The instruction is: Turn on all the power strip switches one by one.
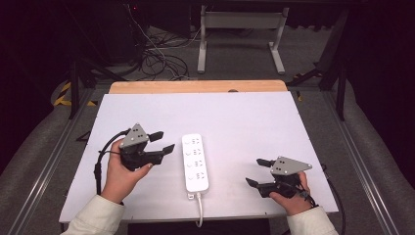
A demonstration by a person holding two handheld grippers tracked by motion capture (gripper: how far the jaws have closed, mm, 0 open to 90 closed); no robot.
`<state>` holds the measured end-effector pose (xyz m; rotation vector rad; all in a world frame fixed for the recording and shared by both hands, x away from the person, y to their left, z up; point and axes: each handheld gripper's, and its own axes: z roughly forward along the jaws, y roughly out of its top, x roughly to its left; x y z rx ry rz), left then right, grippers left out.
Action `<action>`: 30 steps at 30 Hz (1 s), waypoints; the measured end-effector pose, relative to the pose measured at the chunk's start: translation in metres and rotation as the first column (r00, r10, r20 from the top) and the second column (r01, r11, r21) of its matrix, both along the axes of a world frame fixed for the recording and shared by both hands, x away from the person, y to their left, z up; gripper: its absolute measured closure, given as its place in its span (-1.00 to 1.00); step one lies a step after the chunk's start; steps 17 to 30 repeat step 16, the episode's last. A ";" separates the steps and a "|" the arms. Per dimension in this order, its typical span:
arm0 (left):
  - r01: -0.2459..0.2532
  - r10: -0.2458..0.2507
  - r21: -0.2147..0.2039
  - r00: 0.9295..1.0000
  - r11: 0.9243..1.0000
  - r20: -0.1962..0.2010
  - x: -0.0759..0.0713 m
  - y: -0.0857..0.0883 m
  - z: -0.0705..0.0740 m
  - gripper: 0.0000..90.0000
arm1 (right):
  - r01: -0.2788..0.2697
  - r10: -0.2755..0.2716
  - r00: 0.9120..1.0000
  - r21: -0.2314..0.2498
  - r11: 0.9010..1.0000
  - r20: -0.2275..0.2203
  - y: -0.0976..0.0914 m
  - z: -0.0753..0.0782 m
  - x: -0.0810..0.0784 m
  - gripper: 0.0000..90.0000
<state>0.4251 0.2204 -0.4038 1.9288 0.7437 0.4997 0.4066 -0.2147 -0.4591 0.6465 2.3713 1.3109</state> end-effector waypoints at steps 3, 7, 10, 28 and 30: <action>-0.003 0.004 -0.037 1.000 0.999 0.017 -0.010 0.011 -0.007 -0.28 | -0.004 0.004 1.000 0.008 1.000 -0.001 0.000 0.000 0.000 -0.41; -0.073 0.074 -0.034 0.996 0.997 0.049 -0.026 0.025 -0.020 -0.34 | -0.009 0.009 1.000 0.014 1.000 0.000 -0.001 0.001 0.000 -0.42; -0.104 0.102 0.027 0.992 0.994 0.077 -0.040 0.035 -0.034 -0.35 | -0.008 0.008 1.000 0.019 1.000 -0.001 -0.002 0.001 -0.001 -0.42; -0.092 0.094 -0.058 0.995 0.994 0.032 -0.053 0.055 -0.053 -0.45 | -0.012 0.012 1.000 0.025 1.000 -0.003 -0.002 0.001 0.000 -0.42; -0.092 0.094 -0.058 0.995 0.994 0.032 -0.053 0.055 -0.053 -0.45 | -0.012 0.012 1.000 0.025 1.000 -0.003 -0.002 0.001 0.000 -0.42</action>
